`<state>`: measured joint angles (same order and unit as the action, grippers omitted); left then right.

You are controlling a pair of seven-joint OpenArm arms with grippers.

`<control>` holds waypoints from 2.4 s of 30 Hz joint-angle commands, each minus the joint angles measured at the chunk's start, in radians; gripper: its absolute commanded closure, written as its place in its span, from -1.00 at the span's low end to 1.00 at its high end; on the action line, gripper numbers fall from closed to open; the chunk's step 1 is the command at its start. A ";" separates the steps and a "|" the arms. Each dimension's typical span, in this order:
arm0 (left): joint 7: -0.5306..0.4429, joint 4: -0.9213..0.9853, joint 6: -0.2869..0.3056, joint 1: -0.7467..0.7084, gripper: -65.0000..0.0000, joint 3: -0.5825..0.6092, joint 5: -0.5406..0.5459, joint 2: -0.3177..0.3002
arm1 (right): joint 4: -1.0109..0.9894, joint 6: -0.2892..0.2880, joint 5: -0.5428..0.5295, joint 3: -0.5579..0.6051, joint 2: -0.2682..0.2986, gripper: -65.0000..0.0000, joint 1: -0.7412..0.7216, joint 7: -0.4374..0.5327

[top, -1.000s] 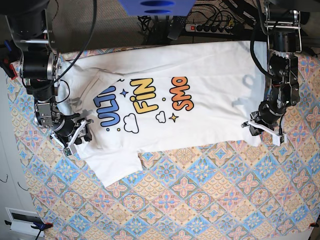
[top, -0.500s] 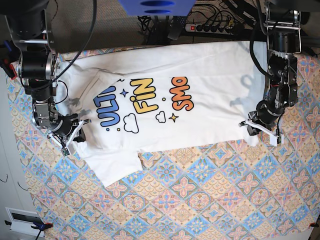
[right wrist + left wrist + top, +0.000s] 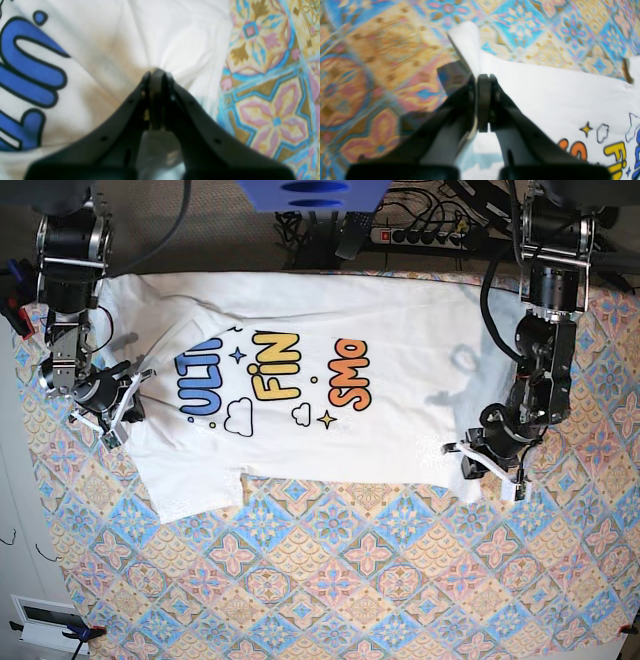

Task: Fold the T-shirt properly
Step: 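Shift both grippers along the side edges and smooth the shirt flat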

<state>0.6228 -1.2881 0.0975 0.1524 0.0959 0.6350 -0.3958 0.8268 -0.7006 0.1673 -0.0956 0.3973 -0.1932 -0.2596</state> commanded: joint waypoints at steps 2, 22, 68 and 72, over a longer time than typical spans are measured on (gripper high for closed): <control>-0.017 -0.014 0.000 0.014 1.00 -0.006 -0.001 -0.015 | 0.061 0.002 0.005 -0.056 0.018 0.97 -0.001 0.001; -0.017 -0.063 0.000 -0.070 1.00 -0.015 0.006 -0.033 | -0.177 0.002 0.007 -0.140 0.070 -0.22 -0.170 0.095; -0.019 -0.141 0.000 -0.164 1.00 -0.126 0.006 -0.035 | 0.058 0.002 0.001 -0.214 0.061 0.99 -0.035 0.105; -0.021 -0.161 0.000 -0.199 1.00 -0.147 0.006 -0.035 | 0.127 0.002 0.001 -0.273 0.061 0.99 0.030 0.079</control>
<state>0.6296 -1.4273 0.1066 -0.0605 -0.0341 0.6476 -0.4095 0.9333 -0.7074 0.1795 -0.3634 0.4332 -0.1390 -0.2047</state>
